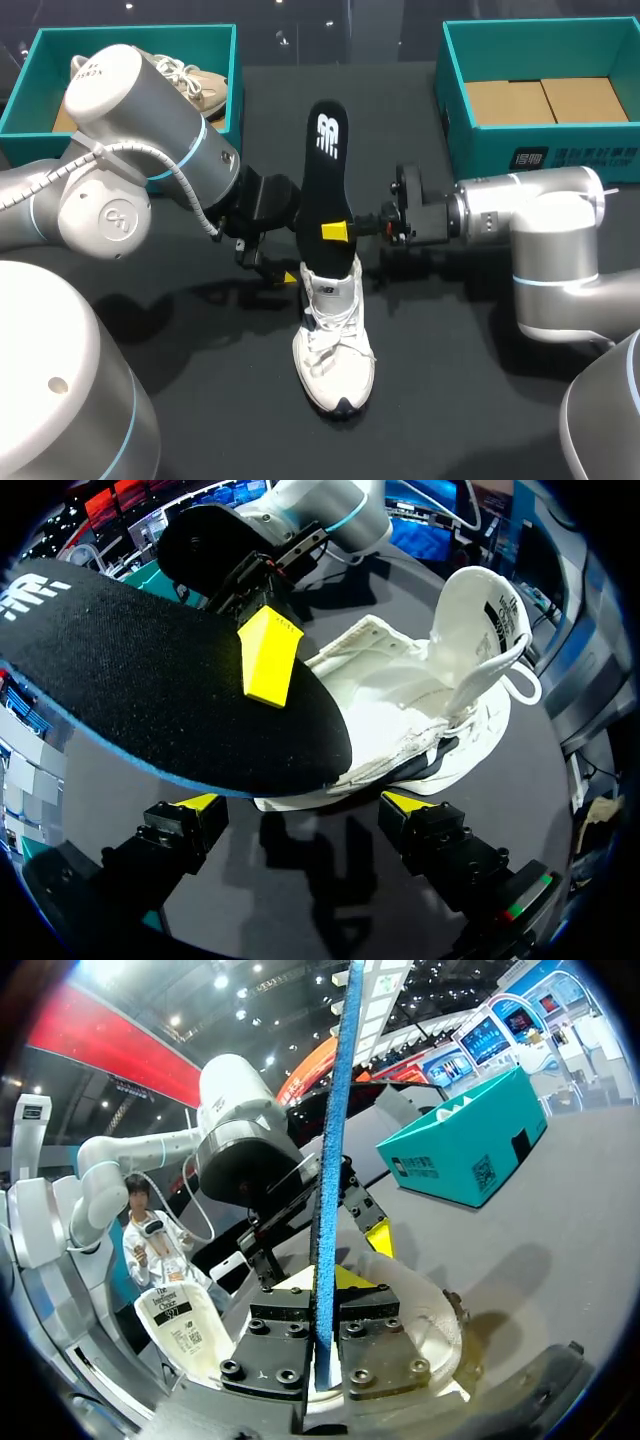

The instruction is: Take the shoe out of the shoebox, open the shoe tongue, remove and reinsert the insole, then place the shoe into the shoebox

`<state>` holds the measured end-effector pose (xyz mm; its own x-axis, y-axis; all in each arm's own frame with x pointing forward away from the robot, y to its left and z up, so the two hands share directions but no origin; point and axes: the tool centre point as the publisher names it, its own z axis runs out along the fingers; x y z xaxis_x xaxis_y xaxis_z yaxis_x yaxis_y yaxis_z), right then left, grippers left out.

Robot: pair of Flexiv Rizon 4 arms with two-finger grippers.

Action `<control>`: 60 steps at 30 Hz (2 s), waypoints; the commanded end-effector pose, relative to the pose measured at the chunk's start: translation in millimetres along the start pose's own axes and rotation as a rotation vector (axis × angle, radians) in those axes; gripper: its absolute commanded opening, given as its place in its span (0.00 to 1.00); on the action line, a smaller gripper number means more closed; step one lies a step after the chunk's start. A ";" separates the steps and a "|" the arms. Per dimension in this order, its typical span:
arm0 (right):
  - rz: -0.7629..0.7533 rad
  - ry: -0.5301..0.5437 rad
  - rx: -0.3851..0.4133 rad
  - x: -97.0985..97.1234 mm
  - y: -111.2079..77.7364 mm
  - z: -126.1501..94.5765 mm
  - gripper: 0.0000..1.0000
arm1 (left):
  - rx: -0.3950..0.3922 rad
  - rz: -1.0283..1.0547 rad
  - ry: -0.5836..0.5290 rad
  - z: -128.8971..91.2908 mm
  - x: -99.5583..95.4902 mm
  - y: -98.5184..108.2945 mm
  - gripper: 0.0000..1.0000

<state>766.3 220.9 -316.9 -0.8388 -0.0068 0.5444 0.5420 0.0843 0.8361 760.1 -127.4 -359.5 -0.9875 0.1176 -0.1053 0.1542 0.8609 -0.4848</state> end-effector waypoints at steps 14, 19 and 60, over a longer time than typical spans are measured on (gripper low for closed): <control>0.038 -0.013 -0.003 11.5 -30.6 1.7 0.00 | 0.001 0.001 0.000 -0.1 0.5 0.8 1.00; 0.062 -0.020 0.017 15.6 -37.2 2.9 0.00 | 0.001 0.001 0.000 -0.1 0.5 0.8 1.00; -0.011 0.005 0.051 27.7 -16.5 7.9 0.27 | 0.001 0.001 0.000 -0.1 0.5 0.8 1.00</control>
<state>734.1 227.2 -321.5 -0.8438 -0.0187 0.5364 0.5302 0.1252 0.8385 760.1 -127.4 -359.5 -0.9875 0.1176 -0.1052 0.1542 0.8609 -0.4849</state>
